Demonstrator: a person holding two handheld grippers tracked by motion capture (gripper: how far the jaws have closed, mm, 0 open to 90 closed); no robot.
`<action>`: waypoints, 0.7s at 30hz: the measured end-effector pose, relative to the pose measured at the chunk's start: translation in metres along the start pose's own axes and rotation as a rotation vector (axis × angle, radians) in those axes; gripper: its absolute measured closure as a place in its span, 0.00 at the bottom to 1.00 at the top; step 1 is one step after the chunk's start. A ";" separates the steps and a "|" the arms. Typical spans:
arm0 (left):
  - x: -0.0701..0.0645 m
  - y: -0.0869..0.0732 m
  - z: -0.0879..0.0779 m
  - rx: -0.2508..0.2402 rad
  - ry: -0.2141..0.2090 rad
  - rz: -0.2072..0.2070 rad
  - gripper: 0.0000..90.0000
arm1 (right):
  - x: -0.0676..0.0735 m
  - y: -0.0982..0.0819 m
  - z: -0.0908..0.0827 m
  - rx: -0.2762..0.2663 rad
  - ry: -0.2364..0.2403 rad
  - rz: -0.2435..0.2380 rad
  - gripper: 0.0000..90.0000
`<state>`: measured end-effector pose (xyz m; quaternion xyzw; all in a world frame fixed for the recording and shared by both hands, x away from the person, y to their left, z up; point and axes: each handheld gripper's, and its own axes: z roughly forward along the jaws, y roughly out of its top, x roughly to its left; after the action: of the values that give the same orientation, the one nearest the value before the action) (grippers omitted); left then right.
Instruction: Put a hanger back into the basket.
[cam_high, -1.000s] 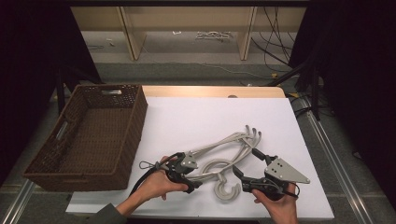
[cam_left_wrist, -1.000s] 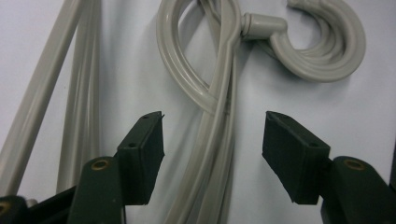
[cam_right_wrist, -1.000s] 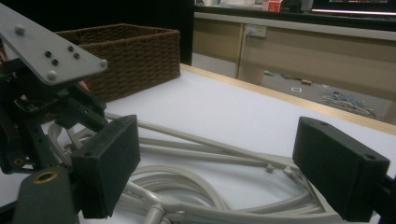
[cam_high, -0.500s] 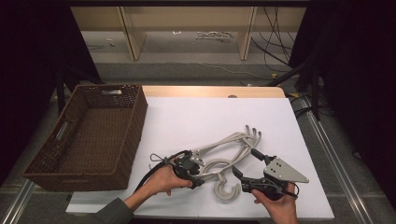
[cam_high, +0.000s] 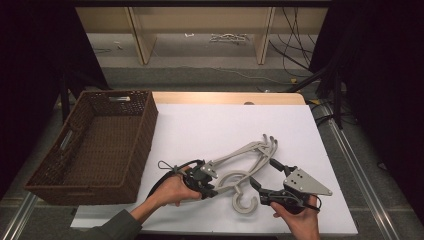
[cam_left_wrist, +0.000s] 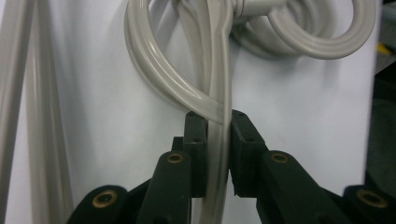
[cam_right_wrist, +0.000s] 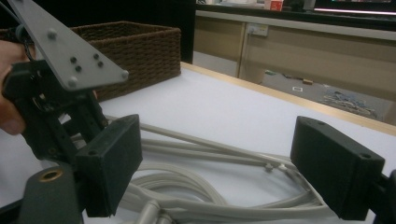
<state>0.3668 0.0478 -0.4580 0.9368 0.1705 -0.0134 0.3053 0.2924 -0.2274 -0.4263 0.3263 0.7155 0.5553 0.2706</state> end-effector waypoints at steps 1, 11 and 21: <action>0.001 0.001 -0.002 -0.005 -0.007 0.008 0.87 | -0.001 0.000 0.000 -0.001 0.002 0.003 0.20; 0.002 0.002 -0.017 -0.118 -0.060 -0.027 0.89 | -0.012 0.000 -0.007 -0.038 -0.054 0.034 0.23; 0.017 -0.001 -0.045 -0.301 -0.127 -0.154 0.90 | -0.029 0.000 -0.020 -0.112 -0.161 0.108 0.25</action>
<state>0.3788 0.0791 -0.4243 0.8621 0.2222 -0.0700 0.4501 0.2958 -0.2626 -0.4213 0.3924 0.6406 0.5802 0.3149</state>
